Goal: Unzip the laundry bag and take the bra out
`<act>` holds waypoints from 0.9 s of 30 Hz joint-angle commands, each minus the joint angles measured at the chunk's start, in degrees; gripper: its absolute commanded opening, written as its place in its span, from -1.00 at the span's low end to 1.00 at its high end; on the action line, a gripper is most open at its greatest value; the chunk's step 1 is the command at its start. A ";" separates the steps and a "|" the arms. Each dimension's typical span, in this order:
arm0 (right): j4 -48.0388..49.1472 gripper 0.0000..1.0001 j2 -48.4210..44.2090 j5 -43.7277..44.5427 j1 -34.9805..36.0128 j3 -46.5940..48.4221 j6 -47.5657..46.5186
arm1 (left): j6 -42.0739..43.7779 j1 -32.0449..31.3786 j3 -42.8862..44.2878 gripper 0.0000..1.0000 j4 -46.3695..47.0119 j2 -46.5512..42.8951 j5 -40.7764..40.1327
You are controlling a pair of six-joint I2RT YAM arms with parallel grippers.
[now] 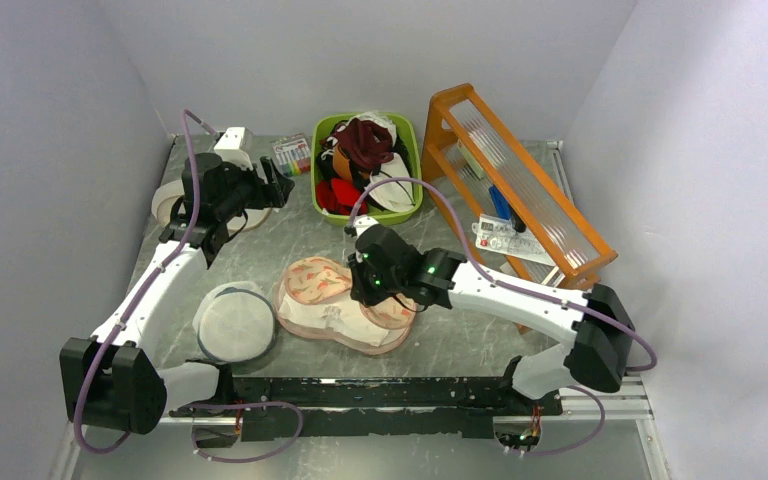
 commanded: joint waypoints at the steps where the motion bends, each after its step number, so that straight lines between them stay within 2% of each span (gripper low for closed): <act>1: 3.07 -1.00 -3.12 -15.41 -2.89 -0.83 4.80 | -0.95 0.31 2.49 0.67 0.22 1.07 4.03; 4: 4.86 -1.00 -4.23 -19.64 -4.67 -1.94 7.25 | -0.97 0.31 2.50 0.67 0.30 1.13 4.21; 8: 5.34 -1.00 -5.38 -20.55 -6.42 -3.00 10.32 | -0.95 0.31 2.41 0.66 0.30 1.12 3.94; 18: -6.48 -1.00 -7.16 1.61 -9.11 -3.76 16.03 | -0.79 0.23 2.36 0.65 0.42 0.35 4.00; 27: -12.26 -1.00 -9.82 9.20 -11.00 -5.50 16.75 | -1.00 0.22 2.06 0.65 0.84 -0.18 4.48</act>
